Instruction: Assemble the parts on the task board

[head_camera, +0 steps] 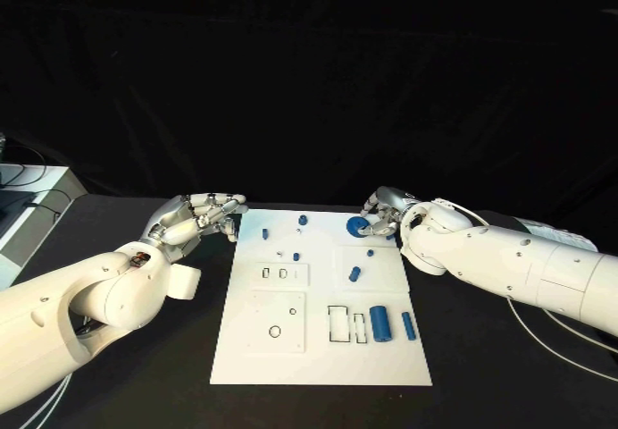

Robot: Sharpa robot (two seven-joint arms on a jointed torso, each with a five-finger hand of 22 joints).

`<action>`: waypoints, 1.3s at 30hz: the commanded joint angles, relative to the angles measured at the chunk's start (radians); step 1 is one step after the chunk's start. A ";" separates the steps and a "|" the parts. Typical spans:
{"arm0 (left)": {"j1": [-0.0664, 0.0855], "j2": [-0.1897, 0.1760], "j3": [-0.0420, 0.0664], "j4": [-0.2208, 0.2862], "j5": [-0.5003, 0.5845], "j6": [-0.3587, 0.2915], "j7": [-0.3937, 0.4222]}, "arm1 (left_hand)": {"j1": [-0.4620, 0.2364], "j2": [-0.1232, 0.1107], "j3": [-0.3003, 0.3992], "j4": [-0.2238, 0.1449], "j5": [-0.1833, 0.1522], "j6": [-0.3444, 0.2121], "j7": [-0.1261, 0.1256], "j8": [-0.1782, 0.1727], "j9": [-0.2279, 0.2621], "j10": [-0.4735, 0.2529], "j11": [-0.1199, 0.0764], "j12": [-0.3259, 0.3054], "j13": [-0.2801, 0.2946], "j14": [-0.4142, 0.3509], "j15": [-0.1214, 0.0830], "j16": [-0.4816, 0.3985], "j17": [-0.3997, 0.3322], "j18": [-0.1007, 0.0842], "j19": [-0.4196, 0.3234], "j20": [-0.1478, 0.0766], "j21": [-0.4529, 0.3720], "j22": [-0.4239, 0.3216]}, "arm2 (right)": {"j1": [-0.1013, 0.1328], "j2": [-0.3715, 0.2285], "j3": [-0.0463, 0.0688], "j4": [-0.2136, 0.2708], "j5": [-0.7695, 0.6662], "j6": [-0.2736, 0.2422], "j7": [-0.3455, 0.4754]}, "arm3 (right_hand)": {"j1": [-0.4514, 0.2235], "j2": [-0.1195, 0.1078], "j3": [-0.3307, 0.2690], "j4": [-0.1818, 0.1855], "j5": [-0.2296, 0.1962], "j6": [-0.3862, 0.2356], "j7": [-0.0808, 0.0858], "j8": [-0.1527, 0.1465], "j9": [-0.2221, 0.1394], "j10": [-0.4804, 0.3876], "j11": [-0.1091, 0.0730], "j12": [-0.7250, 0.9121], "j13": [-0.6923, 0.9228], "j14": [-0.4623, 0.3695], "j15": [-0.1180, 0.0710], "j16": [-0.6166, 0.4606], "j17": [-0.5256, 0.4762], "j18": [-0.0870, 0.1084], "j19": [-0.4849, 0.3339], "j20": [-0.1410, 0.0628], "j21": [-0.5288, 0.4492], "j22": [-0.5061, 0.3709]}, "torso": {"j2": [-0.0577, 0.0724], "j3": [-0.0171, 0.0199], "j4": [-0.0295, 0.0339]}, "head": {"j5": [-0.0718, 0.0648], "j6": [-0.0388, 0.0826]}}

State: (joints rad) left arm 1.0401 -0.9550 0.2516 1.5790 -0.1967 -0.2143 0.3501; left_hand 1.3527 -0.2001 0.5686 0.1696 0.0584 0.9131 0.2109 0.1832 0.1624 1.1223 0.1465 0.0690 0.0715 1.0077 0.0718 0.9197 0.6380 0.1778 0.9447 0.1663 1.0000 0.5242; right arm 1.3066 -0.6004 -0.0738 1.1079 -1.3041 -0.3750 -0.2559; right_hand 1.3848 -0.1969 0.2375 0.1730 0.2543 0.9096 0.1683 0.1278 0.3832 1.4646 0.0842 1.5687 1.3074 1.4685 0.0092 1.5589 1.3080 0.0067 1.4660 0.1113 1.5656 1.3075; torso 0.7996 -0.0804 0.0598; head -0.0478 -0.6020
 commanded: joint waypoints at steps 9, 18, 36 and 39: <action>0.000 0.002 0.001 0.002 -0.005 0.016 0.004 | 0.001 0.007 0.005 -0.003 -0.004 0.001 0.003 -0.005 0.001 -0.007 -0.001 -0.005 0.000 -0.007 0.001 0.006 -0.001 0.006 -0.009 0.001 0.005 0.001 | -0.004 0.006 -0.003 -0.004 0.002 0.027 0.014 | 0.028 0.003 0.032 0.003 -0.005 0.038 -0.005 0.015 0.002 0.106 -0.003 0.002 0.263 0.095 -0.002 0.006 0.232 -0.007 0.105 0.000 0.005 0.263 | 0.000 -0.0005 0.0000 | 0.000 -0.003; 0.000 0.001 0.001 0.003 -0.005 0.015 0.004 | 0.001 0.007 0.005 -0.003 -0.004 0.001 0.003 -0.005 0.001 -0.007 -0.001 -0.005 0.000 -0.007 0.001 0.006 -0.001 0.006 -0.009 0.001 0.005 0.001 | -0.009 0.010 -0.006 -0.008 0.011 0.040 0.016 | 0.024 -0.002 0.034 0.007 -0.008 0.045 -0.007 0.016 0.002 0.106 -0.004 0.002 0.263 0.096 -0.004 0.006 0.233 -0.007 0.105 -0.002 0.005 0.263 | 0.000 -0.0006 0.0004 | 0.000 -0.007; 0.000 0.000 0.001 0.001 -0.006 0.014 0.003 | 0.000 0.006 0.005 -0.005 -0.004 -0.002 0.004 -0.006 0.000 -0.010 0.000 -0.006 0.000 -0.008 0.002 0.007 -0.003 0.006 -0.011 0.001 0.009 0.003 | -0.009 0.017 -0.006 -0.014 0.007 0.052 -0.001 | -0.013 -0.025 -0.001 0.049 0.002 0.026 -0.004 -0.002 -0.007 0.106 -0.002 0.002 0.263 0.097 -0.001 0.007 0.237 -0.007 0.105 -0.001 0.005 0.263 | 0.000 -0.0004 -0.0004 | -0.002 -0.008; 0.000 0.000 0.001 0.001 -0.006 0.014 0.003 | 0.000 0.006 0.005 -0.005 -0.004 -0.002 0.004 -0.006 0.000 -0.010 0.000 -0.006 0.000 -0.008 0.002 0.007 -0.003 0.006 -0.011 0.001 0.009 0.003 | -0.009 0.019 -0.006 -0.015 0.005 0.051 -0.004 | -0.013 -0.025 -0.002 0.050 0.003 0.026 -0.005 -0.002 -0.007 0.106 -0.002 0.002 0.263 0.096 -0.001 0.007 0.237 -0.007 0.105 -0.001 0.005 0.263 | 0.000 -0.0003 -0.0002 | -0.003 -0.008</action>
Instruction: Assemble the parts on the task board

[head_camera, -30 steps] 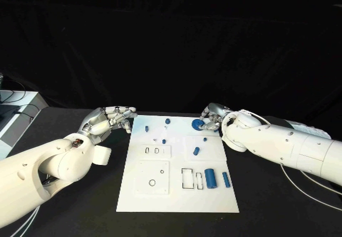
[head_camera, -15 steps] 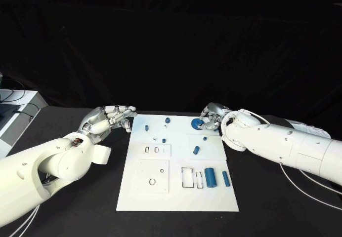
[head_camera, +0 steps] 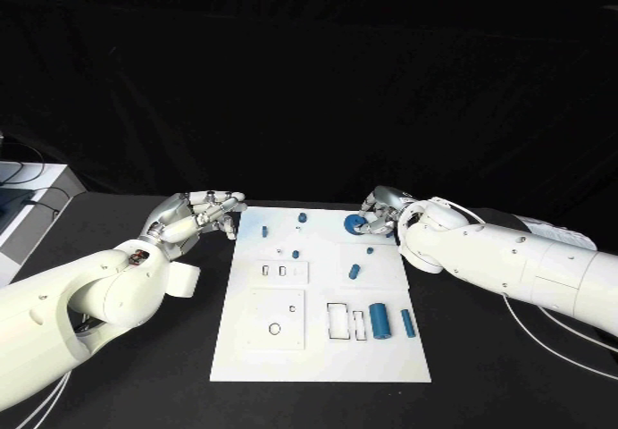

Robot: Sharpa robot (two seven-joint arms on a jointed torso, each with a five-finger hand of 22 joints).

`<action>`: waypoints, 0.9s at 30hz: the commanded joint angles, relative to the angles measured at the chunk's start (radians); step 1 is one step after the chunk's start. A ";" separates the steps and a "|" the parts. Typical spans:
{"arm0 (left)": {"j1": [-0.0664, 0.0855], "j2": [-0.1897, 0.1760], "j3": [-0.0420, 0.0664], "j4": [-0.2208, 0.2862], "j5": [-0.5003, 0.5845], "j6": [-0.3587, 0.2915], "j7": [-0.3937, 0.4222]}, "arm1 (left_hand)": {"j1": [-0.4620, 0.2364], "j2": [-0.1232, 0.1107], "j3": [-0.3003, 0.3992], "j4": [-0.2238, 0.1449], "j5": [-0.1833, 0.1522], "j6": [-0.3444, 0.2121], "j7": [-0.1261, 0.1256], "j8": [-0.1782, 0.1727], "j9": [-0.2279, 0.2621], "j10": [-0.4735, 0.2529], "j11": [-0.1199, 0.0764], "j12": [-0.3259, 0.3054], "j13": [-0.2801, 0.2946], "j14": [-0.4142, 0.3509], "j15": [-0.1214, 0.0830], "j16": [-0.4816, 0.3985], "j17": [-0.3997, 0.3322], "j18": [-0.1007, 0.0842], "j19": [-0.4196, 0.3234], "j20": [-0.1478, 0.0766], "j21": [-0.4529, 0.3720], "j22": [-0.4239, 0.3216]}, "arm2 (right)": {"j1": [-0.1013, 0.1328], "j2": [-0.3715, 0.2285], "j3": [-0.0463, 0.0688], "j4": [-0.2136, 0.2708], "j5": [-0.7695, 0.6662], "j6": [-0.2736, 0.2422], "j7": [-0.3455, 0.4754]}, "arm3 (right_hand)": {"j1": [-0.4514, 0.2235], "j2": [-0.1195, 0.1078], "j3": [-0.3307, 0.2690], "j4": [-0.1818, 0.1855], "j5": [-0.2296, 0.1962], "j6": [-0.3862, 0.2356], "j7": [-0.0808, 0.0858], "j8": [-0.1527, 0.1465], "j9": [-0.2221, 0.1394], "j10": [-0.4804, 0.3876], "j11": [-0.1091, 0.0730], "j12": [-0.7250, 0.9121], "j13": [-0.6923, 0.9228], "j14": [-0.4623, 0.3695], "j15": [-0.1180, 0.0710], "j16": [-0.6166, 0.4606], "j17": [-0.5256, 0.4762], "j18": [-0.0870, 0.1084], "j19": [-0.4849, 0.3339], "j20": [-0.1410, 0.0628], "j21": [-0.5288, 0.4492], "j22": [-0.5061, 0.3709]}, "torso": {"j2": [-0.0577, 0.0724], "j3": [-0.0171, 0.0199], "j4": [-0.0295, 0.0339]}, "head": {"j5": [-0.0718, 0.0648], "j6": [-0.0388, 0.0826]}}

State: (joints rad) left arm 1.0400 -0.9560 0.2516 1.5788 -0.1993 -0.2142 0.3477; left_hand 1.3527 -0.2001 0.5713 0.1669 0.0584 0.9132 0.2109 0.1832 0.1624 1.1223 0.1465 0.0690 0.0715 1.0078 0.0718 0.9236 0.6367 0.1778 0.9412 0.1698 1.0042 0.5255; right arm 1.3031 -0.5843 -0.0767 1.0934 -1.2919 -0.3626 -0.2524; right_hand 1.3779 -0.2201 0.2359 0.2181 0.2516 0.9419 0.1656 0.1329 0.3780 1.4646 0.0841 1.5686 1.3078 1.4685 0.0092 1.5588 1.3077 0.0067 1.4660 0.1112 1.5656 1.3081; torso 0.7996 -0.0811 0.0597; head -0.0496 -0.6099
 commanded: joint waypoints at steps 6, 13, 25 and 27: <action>0.000 0.001 0.001 0.001 -0.003 0.015 0.005 | 0.000 0.006 0.002 -0.002 -0.004 -0.002 0.004 -0.006 0.000 -0.010 0.000 -0.006 0.000 -0.008 0.002 0.003 -0.001 0.006 -0.008 -0.002 0.005 0.002 | -0.006 0.008 -0.004 -0.002 -0.013 0.028 -0.014 | -0.009 0.001 -0.004 0.013 0.010 0.001 -0.003 -0.004 0.000 0.106 -0.003 0.002 0.263 0.096 -0.002 0.007 0.237 -0.007 0.105 -0.001 0.005 0.263 | 0.000 -0.0002 0.0001 | -0.002 0.001; 0.000 0.001 0.001 0.001 -0.003 0.016 0.004 | 0.000 0.006 0.002 -0.002 -0.004 -0.002 0.004 -0.006 0.000 -0.010 0.000 -0.006 0.000 -0.008 0.002 0.003 -0.001 0.006 -0.008 -0.002 0.005 0.002 | -0.006 0.011 -0.004 -0.002 -0.035 0.008 -0.019 | 0.026 0.023 0.023 0.010 -0.002 0.036 -0.015 0.013 0.006 0.106 -0.014 0.002 0.263 0.096 -0.011 0.007 0.237 -0.007 0.105 -0.007 0.005 0.263 | 0.000 -0.0001 -0.0003 | -0.001 0.000; 0.000 0.001 0.001 -0.001 -0.003 0.019 0.004 | -0.001 0.007 0.003 -0.003 -0.004 -0.003 0.005 -0.007 0.000 -0.012 0.001 -0.006 0.000 -0.009 0.003 0.005 -0.003 0.006 -0.011 -0.002 0.009 0.004 | -0.009 0.004 -0.005 0.033 -0.111 -0.094 -0.020 | 0.046 0.034 0.092 0.001 -0.002 0.085 -0.034 0.038 0.012 0.106 -0.031 0.002 0.263 0.097 -0.027 0.007 0.241 -0.007 0.105 -0.023 0.005 0.263 | -0.001 0.0010 -0.0001 | -0.002 0.000; 0.000 0.001 0.001 -0.002 -0.003 0.019 0.004 | -0.001 0.007 0.003 -0.003 -0.004 -0.003 0.005 -0.007 0.000 -0.012 0.001 -0.006 0.000 -0.009 0.003 0.005 -0.003 0.006 -0.011 -0.002 0.009 0.004 | -0.009 -0.001 -0.005 0.048 -0.129 -0.114 -0.019 | 0.042 0.034 0.097 0.003 -0.007 0.086 -0.035 0.039 0.012 0.106 -0.032 0.002 0.263 0.098 -0.029 0.008 0.244 -0.007 0.105 -0.024 0.005 0.263 | -0.001 0.0007 -0.0001 | -0.001 0.001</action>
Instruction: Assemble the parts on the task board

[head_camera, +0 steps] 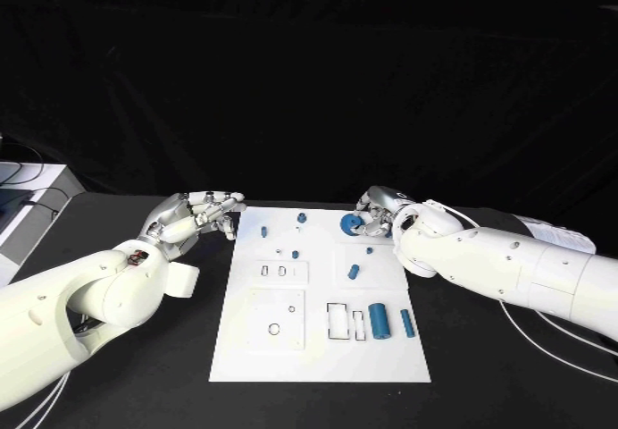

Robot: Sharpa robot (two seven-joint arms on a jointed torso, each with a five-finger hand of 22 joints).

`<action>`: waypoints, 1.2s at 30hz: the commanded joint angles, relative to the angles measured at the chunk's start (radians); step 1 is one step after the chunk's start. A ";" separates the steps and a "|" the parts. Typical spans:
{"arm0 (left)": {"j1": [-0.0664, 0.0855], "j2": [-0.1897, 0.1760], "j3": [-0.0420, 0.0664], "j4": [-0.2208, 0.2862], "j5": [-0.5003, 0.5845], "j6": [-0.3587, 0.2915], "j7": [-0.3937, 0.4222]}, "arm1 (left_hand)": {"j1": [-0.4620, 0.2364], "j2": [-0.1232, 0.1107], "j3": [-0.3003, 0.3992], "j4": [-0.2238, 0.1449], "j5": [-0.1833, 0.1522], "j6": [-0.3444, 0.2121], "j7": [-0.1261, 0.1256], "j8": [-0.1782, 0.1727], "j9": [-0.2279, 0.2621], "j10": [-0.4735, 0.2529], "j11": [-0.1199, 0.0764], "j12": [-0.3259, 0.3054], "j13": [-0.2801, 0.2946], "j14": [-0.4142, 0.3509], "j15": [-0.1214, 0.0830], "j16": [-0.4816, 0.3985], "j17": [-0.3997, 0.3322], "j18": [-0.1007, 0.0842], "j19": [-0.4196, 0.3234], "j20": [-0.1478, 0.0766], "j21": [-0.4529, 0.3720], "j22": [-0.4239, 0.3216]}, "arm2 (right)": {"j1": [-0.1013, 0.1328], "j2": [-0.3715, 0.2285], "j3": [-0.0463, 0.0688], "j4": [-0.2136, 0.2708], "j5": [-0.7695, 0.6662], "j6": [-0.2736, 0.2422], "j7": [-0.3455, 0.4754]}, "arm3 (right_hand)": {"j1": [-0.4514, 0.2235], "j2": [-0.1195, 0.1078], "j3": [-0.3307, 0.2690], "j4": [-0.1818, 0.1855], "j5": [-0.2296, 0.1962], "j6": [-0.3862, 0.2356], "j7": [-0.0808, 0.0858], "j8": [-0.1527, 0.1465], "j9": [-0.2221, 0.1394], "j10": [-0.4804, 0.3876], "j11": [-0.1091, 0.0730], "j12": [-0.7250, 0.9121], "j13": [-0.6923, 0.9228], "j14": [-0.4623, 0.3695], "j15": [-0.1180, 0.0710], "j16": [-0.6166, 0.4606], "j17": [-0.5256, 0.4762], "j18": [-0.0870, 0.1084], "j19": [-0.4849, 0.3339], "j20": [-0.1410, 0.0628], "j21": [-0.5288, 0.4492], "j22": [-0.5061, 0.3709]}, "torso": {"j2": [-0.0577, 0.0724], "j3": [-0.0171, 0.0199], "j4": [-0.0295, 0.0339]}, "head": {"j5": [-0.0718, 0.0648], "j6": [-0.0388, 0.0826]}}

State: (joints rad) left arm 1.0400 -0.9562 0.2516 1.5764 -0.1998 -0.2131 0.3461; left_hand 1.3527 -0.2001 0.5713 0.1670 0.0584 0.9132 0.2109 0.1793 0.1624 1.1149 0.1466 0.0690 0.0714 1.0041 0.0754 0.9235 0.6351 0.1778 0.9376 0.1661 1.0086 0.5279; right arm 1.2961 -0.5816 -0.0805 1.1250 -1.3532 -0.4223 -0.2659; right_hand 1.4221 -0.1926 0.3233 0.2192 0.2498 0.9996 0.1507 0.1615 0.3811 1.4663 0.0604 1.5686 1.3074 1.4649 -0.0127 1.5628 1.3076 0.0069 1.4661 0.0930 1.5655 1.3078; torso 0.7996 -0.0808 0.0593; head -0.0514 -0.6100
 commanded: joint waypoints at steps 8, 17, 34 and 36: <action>0.000 0.002 0.001 -0.001 -0.002 0.019 0.006 | -0.002 0.008 0.004 -0.002 -0.004 -0.003 0.005 -0.004 0.000 -0.005 0.001 -0.005 0.000 -0.005 0.000 0.006 -0.002 0.006 -0.009 0.002 0.006 0.002 | -0.002 -0.018 0.005 0.095 -0.143 -0.111 -0.007 | -0.004 0.004 0.012 0.001 -0.006 0.028 -0.021 0.010 0.009 0.105 -0.009 0.002 0.263 0.102 -0.008 0.005 0.247 -0.007 0.105 -0.007 0.005 0.263 | 0.000 -0.0003 -0.0009 | 0.002 0.005; 0.000 0.004 0.001 0.001 -0.002 0.022 0.006 | -0.002 0.008 0.004 -0.002 -0.004 -0.003 0.005 -0.004 0.000 -0.005 0.001 -0.005 0.000 -0.005 0.000 0.006 -0.002 0.006 -0.009 0.002 0.006 0.002 | -0.002 0.023 0.007 0.135 -0.216 -0.123 -0.003 | -0.005 0.001 0.013 0.001 -0.007 0.027 -0.021 0.009 0.008 0.105 -0.009 0.002 0.263 0.103 -0.008 0.005 0.250 -0.007 0.105 -0.008 0.005 0.263 | 0.001 -0.0015 0.0020 | 0.002 0.002; 0.000 0.009 0.001 0.000 -0.003 0.025 0.005 | -0.002 0.009 0.005 -0.004 -0.004 -0.002 0.004 -0.003 0.000 -0.005 0.001 -0.005 0.000 -0.006 0.000 0.007 -0.003 0.006 -0.011 0.003 0.008 0.004 | -0.023 0.135 0.004 0.079 -0.238 -0.107 -0.011 | -0.007 -0.002 0.019 0.001 -0.006 0.023 -0.020 0.007 0.007 0.105 -0.009 0.002 0.263 0.102 -0.008 0.005 0.248 -0.007 0.105 -0.009 0.005 0.263 | 0.001 -0.0024 0.0017 | 0.005 0.003; 0.000 0.010 0.001 0.000 -0.003 0.025 0.005 | -0.002 0.009 0.005 -0.004 -0.004 -0.002 0.004 -0.003 0.000 -0.005 0.001 -0.005 0.000 -0.006 0.000 0.007 -0.003 0.006 -0.011 0.003 0.008 0.004 | -0.024 0.144 0.004 0.070 -0.238 -0.104 -0.012 | -0.007 -0.002 0.019 0.001 -0.006 0.023 -0.020 0.007 0.007 0.105 -0.009 0.002 0.263 0.102 -0.008 0.005 0.248 -0.007 0.105 -0.009 0.005 0.263 | 0.002 -0.0034 0.0030 | 0.005 0.002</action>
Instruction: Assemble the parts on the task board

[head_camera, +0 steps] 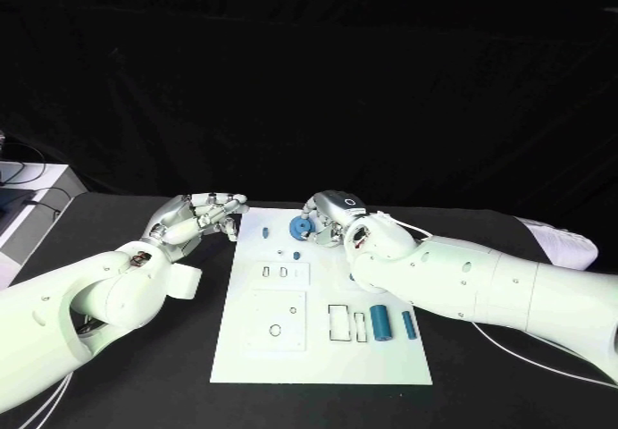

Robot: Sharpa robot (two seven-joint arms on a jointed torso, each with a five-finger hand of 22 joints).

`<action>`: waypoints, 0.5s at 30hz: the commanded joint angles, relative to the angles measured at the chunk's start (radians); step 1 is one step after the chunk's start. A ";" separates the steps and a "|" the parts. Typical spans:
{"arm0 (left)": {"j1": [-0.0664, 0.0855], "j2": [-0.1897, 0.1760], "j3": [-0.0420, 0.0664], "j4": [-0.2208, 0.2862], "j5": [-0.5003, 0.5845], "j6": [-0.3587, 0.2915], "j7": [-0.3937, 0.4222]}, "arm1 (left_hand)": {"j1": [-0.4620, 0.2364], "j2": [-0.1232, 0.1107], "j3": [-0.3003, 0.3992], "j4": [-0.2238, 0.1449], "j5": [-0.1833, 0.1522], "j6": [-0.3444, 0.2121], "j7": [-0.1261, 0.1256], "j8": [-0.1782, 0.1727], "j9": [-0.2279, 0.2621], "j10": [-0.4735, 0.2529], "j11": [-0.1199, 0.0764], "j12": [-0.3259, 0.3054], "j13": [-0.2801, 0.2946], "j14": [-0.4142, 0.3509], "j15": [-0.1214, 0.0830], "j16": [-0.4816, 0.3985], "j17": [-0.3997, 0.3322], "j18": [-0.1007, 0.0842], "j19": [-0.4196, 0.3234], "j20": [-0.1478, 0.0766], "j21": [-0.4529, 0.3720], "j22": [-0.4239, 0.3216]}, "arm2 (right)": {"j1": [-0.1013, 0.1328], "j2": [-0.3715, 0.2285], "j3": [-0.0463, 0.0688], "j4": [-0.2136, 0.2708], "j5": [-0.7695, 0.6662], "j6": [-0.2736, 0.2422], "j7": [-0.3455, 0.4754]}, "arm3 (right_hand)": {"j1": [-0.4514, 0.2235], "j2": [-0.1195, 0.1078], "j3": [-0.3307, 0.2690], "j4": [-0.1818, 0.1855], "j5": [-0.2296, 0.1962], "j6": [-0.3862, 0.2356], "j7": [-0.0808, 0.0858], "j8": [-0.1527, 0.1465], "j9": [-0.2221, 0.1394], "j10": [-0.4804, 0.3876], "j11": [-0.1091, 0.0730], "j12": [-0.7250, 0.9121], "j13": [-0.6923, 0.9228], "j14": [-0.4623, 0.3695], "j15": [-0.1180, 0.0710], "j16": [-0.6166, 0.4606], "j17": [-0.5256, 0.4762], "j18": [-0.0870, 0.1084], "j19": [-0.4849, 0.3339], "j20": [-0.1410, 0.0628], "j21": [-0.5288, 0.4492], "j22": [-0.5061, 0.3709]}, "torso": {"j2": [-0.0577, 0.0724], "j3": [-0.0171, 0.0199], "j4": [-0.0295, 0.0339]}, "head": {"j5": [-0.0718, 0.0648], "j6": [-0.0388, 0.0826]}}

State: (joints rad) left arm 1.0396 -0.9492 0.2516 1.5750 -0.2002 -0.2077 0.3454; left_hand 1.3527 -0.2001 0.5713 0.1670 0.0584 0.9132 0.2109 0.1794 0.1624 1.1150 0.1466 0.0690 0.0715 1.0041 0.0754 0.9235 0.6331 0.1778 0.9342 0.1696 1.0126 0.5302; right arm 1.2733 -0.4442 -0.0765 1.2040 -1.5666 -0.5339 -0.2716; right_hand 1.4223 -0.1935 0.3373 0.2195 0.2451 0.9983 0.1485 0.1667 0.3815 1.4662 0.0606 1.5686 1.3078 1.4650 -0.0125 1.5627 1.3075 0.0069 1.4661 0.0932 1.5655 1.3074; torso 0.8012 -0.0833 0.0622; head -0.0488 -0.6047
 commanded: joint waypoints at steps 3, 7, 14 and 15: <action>0.000 0.005 0.001 0.001 -0.002 0.020 0.006 | -0.002 0.009 0.005 -0.004 -0.004 -0.002 0.004 -0.003 0.000 -0.005 0.001 -0.005 0.000 -0.006 0.000 0.007 -0.001 0.006 -0.007 -0.001 0.004 0.001 | -0.005 0.020 0.000 -0.026 -0.025 0.013 -0.006 | -0.007 -0.001 0.005 0.000 -0.001 0.025 -0.018 0.002 0.007 0.105 -0.010 0.002 0.263 0.102 -0.009 0.005 0.248 -0.007 0.105 -0.009 0.005 0.263 | -0.001 0.0001 0.0000 | 0.004 -0.008; 0.000 0.005 0.001 0.000 -0.003 0.020 0.006 | -0.002 0.009 0.005 -0.004 -0.004 -0.002 0.004 -0.003 0.000 -0.005 0.001 -0.005 0.000 -0.006 0.000 0.007 -0.001 0.006 -0.007 -0.001 0.004 0.001 | -0.009 0.030 0.000 -0.038 -0.025 0.022 -0.006 | -0.007 -0.002 0.006 0.000 -0.001 0.024 -0.018 0.001 0.006 0.105 -0.009 0.002 0.263 0.102 -0.009 0.005 0.247 -0.007 0.105 -0.009 0.005 0.263 | -0.001 0.0002 -0.0006 | 0.006 -0.010; 0.000 0.006 0.001 0.000 -0.003 0.020 0.005 | -0.002 0.009 0.005 -0.004 -0.004 -0.002 0.004 -0.003 0.000 -0.005 0.001 -0.005 0.000 -0.006 0.000 0.007 -0.001 0.006 -0.007 -0.001 0.004 0.001 | -0.012 0.044 0.000 -0.061 -0.028 0.023 -0.007 | -0.007 -0.003 0.007 -0.001 -0.001 0.023 -0.017 0.001 0.006 0.105 -0.009 0.002 0.263 0.102 -0.009 0.005 0.247 -0.007 0.105 -0.009 0.005 0.263 | -0.001 0.0008 -0.0013 | 0.008 -0.010; 0.000 0.006 0.001 0.000 -0.003 0.021 0.005 | -0.002 0.009 0.005 -0.004 -0.004 -0.002 0.004 -0.003 0.000 -0.005 0.001 -0.005 0.000 -0.006 0.000 0.007 -0.001 0.006 -0.007 -0.001 0.004 0.001 | -0.012 0.046 0.000 -0.065 -0.029 0.023 -0.007 | -0.007 -0.003 0.007 -0.001 -0.001 0.023 -0.017 0.001 0.006 0.105 -0.009 0.002 0.263 0.102 -0.009 0.005 0.247 -0.007 0.105 -0.009 0.005 0.263 | -0.002 0.0010 -0.0011 | 0.008 -0.010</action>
State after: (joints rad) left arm 1.0397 -0.9451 0.2516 1.5728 -0.2006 -0.2052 0.3451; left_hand 1.3527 -0.2001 0.5713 0.1670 0.0584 0.9132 0.2109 0.1794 0.1624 1.1151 0.1466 0.0690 0.0715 1.0041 0.0754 0.9235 0.6331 0.1777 0.9343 0.1697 1.0126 0.5300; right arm 1.2621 -0.3997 -0.0756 1.1431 -1.5771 -0.5269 -0.2744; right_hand 1.4224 -0.1938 0.3373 0.2195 0.2412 0.9980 0.1482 0.1643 0.3815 1.4661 0.0606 1.5686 1.3076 1.4650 -0.0125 1.5627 1.3074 0.0069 1.4660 0.0932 1.5655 1.3073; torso 0.8004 -0.0825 0.0607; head -0.0410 -0.6151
